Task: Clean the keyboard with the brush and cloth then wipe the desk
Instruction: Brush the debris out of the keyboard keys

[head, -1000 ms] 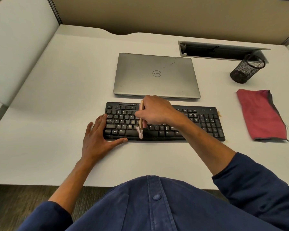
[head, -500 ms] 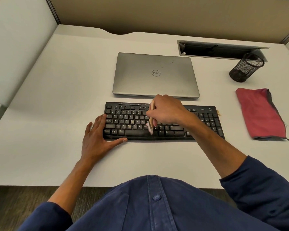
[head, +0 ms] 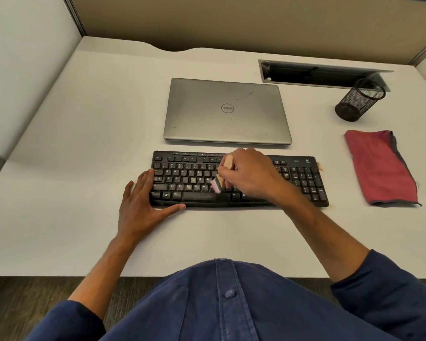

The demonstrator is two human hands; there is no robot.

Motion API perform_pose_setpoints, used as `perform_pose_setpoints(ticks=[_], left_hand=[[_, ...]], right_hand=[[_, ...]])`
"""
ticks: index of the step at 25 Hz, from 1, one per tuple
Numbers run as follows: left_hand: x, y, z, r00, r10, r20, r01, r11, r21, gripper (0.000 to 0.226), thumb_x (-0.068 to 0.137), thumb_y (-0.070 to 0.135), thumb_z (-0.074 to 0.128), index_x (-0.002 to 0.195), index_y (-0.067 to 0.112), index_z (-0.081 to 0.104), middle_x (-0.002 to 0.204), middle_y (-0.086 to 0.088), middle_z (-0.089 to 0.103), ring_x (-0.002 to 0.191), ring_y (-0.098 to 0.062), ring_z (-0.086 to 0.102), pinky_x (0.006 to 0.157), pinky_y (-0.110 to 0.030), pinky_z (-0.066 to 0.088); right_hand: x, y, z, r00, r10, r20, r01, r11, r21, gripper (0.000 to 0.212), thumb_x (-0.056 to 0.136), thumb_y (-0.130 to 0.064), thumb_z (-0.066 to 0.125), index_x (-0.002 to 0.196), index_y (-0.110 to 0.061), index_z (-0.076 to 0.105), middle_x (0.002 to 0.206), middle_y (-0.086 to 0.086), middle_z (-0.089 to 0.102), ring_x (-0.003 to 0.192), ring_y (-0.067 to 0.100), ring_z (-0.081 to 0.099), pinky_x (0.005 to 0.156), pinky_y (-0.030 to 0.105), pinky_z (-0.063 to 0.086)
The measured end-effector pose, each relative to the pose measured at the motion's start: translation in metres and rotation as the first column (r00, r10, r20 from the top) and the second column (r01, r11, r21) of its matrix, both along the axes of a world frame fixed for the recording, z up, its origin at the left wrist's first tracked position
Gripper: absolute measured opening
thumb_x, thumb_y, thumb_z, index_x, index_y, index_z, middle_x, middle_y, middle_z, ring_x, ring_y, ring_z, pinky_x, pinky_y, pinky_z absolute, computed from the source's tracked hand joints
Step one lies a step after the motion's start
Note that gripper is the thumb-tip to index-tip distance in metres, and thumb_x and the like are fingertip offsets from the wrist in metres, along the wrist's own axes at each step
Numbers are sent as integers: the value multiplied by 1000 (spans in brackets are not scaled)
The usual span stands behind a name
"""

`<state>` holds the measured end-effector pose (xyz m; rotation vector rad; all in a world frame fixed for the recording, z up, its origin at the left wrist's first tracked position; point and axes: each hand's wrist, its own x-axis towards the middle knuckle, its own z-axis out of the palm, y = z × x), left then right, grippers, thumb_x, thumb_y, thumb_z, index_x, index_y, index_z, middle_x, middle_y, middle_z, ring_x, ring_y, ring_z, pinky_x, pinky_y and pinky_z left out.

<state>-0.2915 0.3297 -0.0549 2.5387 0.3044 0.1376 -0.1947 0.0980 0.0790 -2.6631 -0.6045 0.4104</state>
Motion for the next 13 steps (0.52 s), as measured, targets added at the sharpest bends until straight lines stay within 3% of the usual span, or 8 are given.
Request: perform_pose_setpoints(ticks=[4,8,11,13], left_hand=[[-1,0,0,1000,-3,-4,3,1000,2,120,62,88,55,156,21,26,160,1,33,143,-19,27,121,-49,23],[-1,-1,1,1000,-4,-11,4,1000,-6,122,60,90,51,156,20,26,160,0,32,144,-17,24,122,-46,19],[-1,0,1,1000,-7,-6,7,1000,0,122,60,90,51,156,20,26,160,-1,33,145,-18,25,123,-41,15],[0,0,2,1000,-6,-4,6,1000,-5,121,60,90,51,156,20,26,160,-1,33,144,-19,26,123,-43,16]], right_hand=[[-11,-22,-2,997,-79,9,79,995,-66,26,89,-30,55,73,-21,72,64,-5,70,66,11,65,64,28,49],[-20,-36,-8,968,-251,-15,251,962,105,23,93,-32,55,79,-26,72,63,-10,71,66,5,66,67,28,51],[-31,-42,-12,969,-229,-96,238,967,90,23,94,-32,55,80,-27,72,62,-10,71,65,5,66,68,31,54],[-38,-40,-13,973,-228,-41,231,970,75,25,95,-32,54,79,-25,72,64,-7,71,66,9,67,69,33,55]])
